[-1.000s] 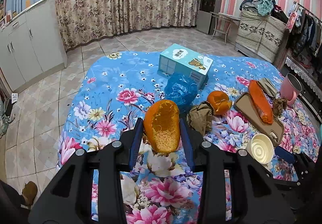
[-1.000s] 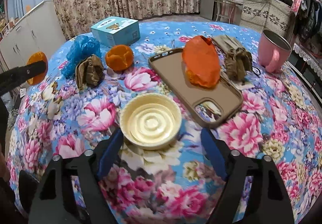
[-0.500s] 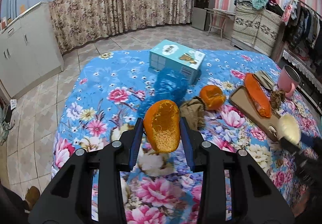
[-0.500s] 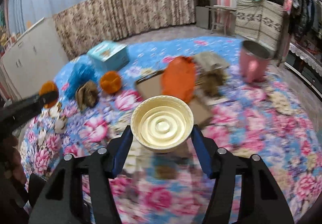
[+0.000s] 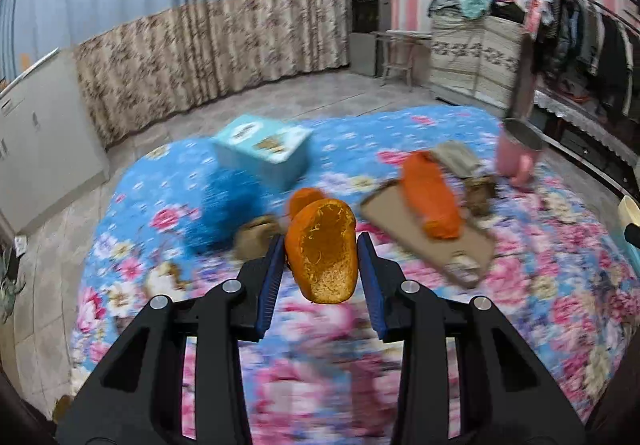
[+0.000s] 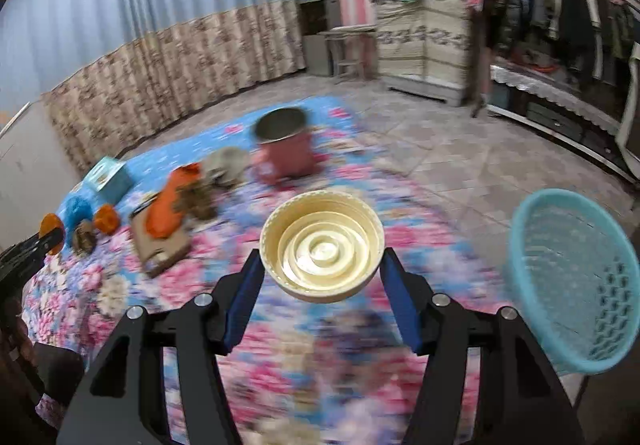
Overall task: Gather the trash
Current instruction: 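Carry the bread slice and cream lid over the blue basket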
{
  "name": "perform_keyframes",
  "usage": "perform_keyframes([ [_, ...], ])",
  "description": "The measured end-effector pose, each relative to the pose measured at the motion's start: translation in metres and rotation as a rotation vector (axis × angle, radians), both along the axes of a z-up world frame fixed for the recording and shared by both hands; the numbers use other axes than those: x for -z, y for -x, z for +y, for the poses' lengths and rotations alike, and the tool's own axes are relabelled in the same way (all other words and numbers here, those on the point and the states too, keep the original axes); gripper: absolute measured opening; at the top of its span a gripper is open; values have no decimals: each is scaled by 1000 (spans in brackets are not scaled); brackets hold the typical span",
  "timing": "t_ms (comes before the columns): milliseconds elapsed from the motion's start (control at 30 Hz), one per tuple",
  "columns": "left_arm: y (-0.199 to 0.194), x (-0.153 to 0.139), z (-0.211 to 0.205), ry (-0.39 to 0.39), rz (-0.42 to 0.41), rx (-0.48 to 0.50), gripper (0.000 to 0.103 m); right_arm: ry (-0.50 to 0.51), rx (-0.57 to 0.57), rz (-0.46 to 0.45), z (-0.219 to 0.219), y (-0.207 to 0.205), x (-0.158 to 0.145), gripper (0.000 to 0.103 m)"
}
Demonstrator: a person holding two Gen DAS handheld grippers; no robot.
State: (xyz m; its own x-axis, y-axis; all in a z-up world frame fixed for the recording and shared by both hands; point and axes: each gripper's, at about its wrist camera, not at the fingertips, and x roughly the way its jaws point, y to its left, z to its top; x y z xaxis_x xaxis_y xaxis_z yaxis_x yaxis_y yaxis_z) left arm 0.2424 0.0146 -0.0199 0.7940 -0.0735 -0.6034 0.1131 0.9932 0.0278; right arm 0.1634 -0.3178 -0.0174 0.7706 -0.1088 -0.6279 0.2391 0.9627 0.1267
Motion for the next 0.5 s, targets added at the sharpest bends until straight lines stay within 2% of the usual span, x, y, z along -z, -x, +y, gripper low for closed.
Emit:
perform_keyframes([
  [133, 10, -13, -50, 46, -30, 73, 36, -24, 77, -38, -53, 22, -9, 59],
  [300, 14, -26, -136, 74, -35, 204, 36, 8, 174, -67, -112, 50, -17, 59],
  [500, 26, -29, -236, 67, -59, 346, 36, 30, 290, -62, -176, 85, -12, 59],
])
